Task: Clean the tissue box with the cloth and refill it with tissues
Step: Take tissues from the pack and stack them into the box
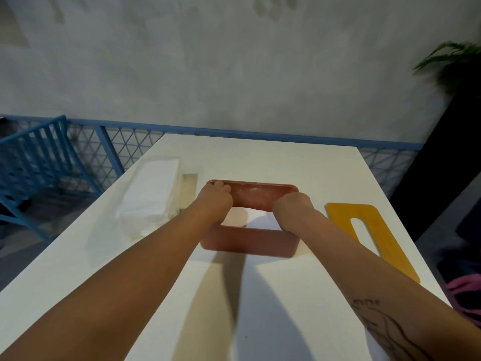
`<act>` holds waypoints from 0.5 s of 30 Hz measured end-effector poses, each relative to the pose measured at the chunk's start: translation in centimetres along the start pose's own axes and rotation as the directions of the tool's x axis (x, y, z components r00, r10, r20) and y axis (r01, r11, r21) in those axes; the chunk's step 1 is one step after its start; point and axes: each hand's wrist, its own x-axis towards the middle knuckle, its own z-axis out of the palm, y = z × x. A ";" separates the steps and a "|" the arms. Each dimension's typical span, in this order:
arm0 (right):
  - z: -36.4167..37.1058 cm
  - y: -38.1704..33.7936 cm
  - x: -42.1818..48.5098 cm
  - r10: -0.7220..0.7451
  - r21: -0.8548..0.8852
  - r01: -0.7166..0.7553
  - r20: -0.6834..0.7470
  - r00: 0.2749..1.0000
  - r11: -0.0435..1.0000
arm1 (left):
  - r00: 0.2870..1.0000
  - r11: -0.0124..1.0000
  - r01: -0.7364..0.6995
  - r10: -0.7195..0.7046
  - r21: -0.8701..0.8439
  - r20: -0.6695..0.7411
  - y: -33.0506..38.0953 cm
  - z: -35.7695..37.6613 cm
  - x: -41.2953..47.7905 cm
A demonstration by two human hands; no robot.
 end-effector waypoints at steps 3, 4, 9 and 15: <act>-0.2 0.1 -0.2 -0.005 0.027 0.005 0.004 1.000 1.000 | 0.998 0.998 -0.021 0.025 -0.054 0.064 -0.4 -0.4 -0.1; -0.4 0.1 -0.3 -0.003 0.040 0.003 -0.010 1.000 0.999 | 0.998 0.995 -0.021 0.027 -0.097 0.061 -0.6 -0.5 -0.3; -1.4 0.1 -1.7 0.061 0.117 -0.037 -0.210 0.976 0.992 | 0.984 0.940 -0.019 -0.043 -0.340 -0.172 -1.3 -0.9 -2.2; -2.4 -0.9 -4.5 0.069 0.204 0.015 -0.401 0.914 0.979 | 0.947 0.816 0.043 -0.217 -0.577 -0.236 -1.6 -0.2 -6.6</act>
